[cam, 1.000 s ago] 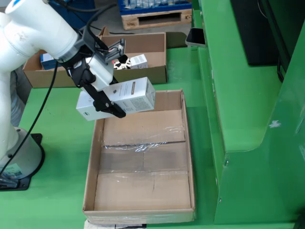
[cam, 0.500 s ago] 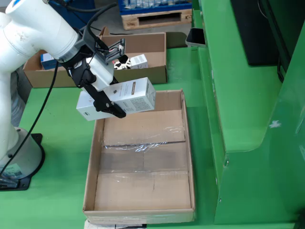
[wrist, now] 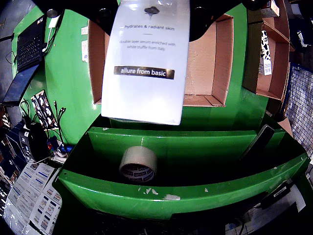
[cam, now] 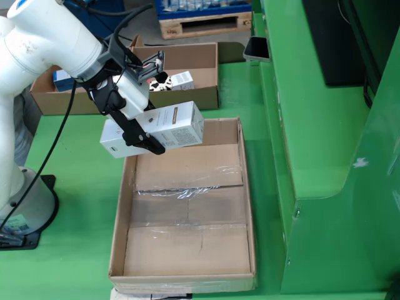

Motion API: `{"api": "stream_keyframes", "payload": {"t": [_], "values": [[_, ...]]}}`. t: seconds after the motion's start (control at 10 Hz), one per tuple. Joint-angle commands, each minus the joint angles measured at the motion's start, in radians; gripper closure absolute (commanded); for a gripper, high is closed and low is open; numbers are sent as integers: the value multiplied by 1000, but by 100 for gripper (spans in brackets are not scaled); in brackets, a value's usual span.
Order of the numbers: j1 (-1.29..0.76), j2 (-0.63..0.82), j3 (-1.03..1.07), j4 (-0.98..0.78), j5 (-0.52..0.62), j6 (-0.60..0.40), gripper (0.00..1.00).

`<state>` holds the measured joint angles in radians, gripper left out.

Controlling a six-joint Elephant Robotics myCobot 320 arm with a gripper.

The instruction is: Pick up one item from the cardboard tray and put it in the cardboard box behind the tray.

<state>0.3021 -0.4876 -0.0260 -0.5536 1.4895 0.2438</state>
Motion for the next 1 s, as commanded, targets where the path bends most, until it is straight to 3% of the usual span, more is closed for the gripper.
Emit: {"api": "stream_keyframes", "payload": {"t": [0.0,0.9], "values": [[5,37,26,15,-8,3,100],[42,21,26,67,11,-23,100]]}}
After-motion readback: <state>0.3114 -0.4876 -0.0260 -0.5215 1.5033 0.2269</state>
